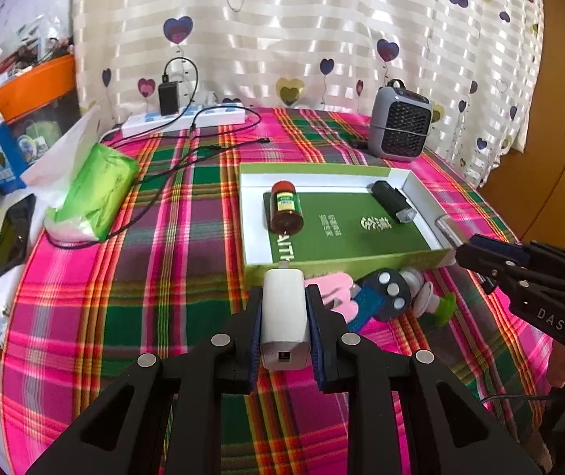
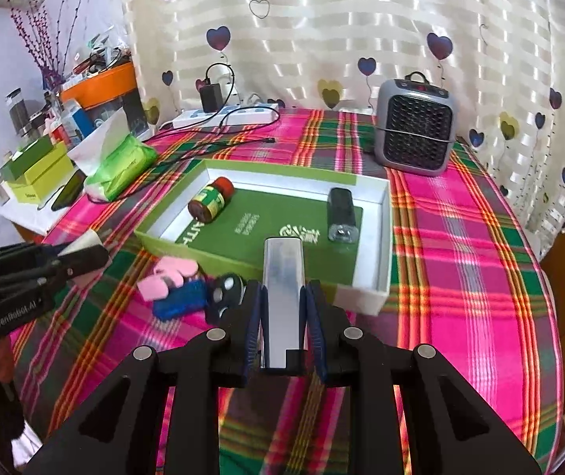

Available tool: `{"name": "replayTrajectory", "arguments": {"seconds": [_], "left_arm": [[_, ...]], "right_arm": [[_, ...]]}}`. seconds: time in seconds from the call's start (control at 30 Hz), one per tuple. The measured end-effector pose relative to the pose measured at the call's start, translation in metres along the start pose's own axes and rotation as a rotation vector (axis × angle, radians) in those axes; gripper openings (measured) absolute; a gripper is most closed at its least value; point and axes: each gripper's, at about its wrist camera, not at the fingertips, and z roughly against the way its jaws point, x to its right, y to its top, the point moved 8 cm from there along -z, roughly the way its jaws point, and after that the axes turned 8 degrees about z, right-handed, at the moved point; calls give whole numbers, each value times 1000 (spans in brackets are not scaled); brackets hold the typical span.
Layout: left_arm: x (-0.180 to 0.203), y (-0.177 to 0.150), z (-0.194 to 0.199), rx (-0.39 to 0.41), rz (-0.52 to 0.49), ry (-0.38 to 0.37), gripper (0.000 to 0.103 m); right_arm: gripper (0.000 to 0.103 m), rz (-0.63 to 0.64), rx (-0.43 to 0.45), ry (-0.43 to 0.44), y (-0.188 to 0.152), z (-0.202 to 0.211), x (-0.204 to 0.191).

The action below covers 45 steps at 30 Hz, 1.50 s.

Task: Organize rigid objects
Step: 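Carry the charger with the left tool while the right tool carries the lighter over the box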

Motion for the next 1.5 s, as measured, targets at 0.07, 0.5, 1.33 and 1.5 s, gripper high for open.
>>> {"name": "replayTrajectory", "arguments": {"seconds": [0.07, 0.5, 1.33, 1.5], "left_arm": [[0, 5, -5, -2, 1, -2, 19], [11, 26, -41, -33, 1, -36, 19], [22, 37, -96, -111, -13, -72, 19], [19, 33, -103, -128, -22, -47, 19]], "right_arm": [[24, 7, -1, -1, 6, -5, 0], [24, -15, -49, 42, 40, -55, 5], [24, 32, -144, 77, 67, -132, -1], [24, 30, -152, 81, 69, -140, -1]]}}
